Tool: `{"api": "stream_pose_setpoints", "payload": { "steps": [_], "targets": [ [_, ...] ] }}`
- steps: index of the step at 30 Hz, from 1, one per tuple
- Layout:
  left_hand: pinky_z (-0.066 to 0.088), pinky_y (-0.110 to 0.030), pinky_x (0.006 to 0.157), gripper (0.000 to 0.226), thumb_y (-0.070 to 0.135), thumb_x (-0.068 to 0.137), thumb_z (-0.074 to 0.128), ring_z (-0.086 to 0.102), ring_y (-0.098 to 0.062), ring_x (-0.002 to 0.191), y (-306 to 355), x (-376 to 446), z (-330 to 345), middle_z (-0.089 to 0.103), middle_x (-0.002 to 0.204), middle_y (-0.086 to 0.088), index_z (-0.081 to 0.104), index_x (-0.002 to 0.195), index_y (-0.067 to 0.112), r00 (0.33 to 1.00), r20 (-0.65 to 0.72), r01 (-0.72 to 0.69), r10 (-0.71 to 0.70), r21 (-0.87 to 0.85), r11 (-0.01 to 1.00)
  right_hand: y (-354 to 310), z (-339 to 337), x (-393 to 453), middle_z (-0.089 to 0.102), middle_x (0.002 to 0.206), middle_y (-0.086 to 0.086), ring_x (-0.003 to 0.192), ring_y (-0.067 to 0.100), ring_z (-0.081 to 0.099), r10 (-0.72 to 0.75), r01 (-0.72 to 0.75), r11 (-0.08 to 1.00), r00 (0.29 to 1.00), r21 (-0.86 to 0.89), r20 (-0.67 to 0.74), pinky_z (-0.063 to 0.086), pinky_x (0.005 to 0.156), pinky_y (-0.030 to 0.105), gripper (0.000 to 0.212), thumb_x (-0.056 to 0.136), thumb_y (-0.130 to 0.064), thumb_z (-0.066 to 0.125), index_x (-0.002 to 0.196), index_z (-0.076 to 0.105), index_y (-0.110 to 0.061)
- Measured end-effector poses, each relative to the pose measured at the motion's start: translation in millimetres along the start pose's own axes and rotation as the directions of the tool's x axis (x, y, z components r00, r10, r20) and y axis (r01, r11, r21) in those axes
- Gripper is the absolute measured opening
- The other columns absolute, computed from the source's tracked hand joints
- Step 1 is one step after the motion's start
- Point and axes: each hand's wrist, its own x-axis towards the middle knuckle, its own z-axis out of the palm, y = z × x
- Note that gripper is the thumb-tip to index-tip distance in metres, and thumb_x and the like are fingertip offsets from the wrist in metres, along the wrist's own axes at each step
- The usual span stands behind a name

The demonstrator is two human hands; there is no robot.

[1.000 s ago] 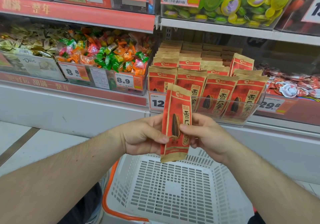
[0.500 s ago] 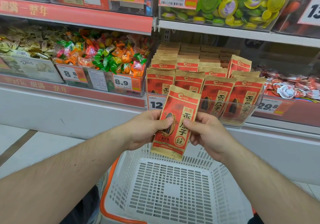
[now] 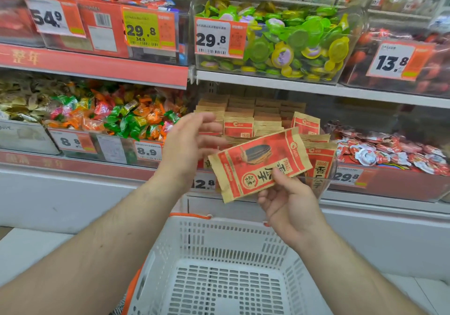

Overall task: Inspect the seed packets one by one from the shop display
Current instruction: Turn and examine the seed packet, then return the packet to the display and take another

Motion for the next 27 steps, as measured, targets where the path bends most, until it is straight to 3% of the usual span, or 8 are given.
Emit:
{"api": "stream_pose_setpoints", "payload": {
  "steps": [2,5,7,9,12,16,21,27],
  "targets": [
    [0.052,-0.022,0.065,0.031,0.006,0.1,0.038,0.063,-0.005,0.073,-0.3,9.4,-1.7,0.066,0.086,0.004,0.062,0.09,0.022,0.983,-0.087,-0.144,0.159,0.161,0.976,-5.9,5.1,2.1,0.065,0.064,0.003,0.047,0.011,0.055,-0.011,0.013,0.996,1.0,0.089,-0.027,0.048,0.044,0.021,0.011,0.096,-0.016,0.051,0.099,0.061,-0.012],
    [0.049,-0.027,0.076,0.028,0.005,0.086,0.044,0.059,-0.008,0.089,-13.4,17.2,-2.9,0.061,0.089,0.014,0.059,0.084,0.029,0.949,-0.03,-0.264,0.315,0.474,0.84,-13.3,11.5,4.0,0.065,0.062,0.001,0.047,0.011,0.057,-0.007,0.018,0.987,0.997,0.157,-0.073,0.05,0.045,0.02,0.013,0.097,-0.017,0.052,0.092,0.063,-0.013],
    [0.046,-0.033,0.078,0.024,0.008,0.078,0.046,0.057,-0.017,0.091,-21.0,22.3,-2.3,0.06,0.088,0.015,0.062,0.087,0.023,0.923,0.078,-0.332,0.377,0.656,0.678,-19.2,13.9,6.6,0.064,0.06,0.001,0.048,0.011,0.058,-0.024,0.041,0.985,0.995,0.169,-0.102,0.051,0.045,0.019,0.014,0.098,-0.017,0.053,0.09,0.064,-0.013],
    [0.039,-0.037,0.078,0.026,0.015,0.07,0.048,0.058,-0.027,0.094,-27.7,26.9,1.9,0.064,0.09,0.005,0.066,0.09,0.016,0.896,0.216,-0.381,0.388,0.822,0.423,-27.9,15.1,13.2,0.067,0.065,0.002,0.05,0.011,0.059,-0.089,0.101,0.987,0.991,0.124,-0.101,0.051,0.046,0.02,0.011,0.098,-0.017,0.054,0.096,0.063,-0.013],
    [0.032,-0.042,0.088,0.042,0.024,0.059,0.051,0.056,-0.029,0.107,-40.1,24.0,12.1,0.066,0.101,0.002,0.065,0.098,0.018,0.891,0.358,-0.416,0.281,0.891,0.183,-50.1,19.8,28.9,0.07,0.079,0.005,0.055,0.014,0.062,-0.303,0.296,0.95,0.951,-0.097,-0.062,0.053,0.05,0.023,0.006,0.097,-0.012,0.056,0.101,0.059,-0.015],
    [0.019,-0.049,0.108,0.061,0.028,0.062,0.048,0.052,-0.02,0.118,-44.0,18.3,13.5,0.063,0.118,0.008,0.062,0.121,0.027,0.897,0.401,-0.433,0.187,0.881,0.189,-86.1,33.9,51.2,0.071,0.085,0.007,0.062,0.018,0.063,-0.52,0.483,0.709,0.85,-0.515,0.081,0.054,0.059,0.025,0.012,0.091,-0.004,0.064,0.091,0.06,-0.016],
    [0.022,-0.043,0.102,0.048,0.024,0.066,0.051,0.057,-0.02,0.108,-51.3,19.4,8.2,0.066,0.107,0.009,0.066,0.111,0.025,0.876,0.403,-0.464,0.265,0.853,0.236,-105.3,45.7,79.3,0.068,0.077,-0.002,0.06,0.01,0.06,-0.447,0.443,0.454,0.864,-0.773,0.233,0.043,0.053,0.016,0.022,0.088,-0.006,0.069,0.079,0.061,-0.024],
    [0.021,-0.037,0.099,0.04,0.022,0.067,0.055,0.06,-0.019,0.102,-55.6,21.1,8.4,0.068,0.102,0.01,0.068,0.105,0.025,0.858,0.392,-0.481,0.332,0.839,0.254,-108.3,45.9,100.6,0.072,0.089,-0.001,0.071,0.011,0.063,-0.307,0.334,0.405,0.927,-0.851,0.218,0.047,0.065,0.024,0.012,0.087,-0.01,0.071,0.09,0.067,-0.021]
  ]
}}
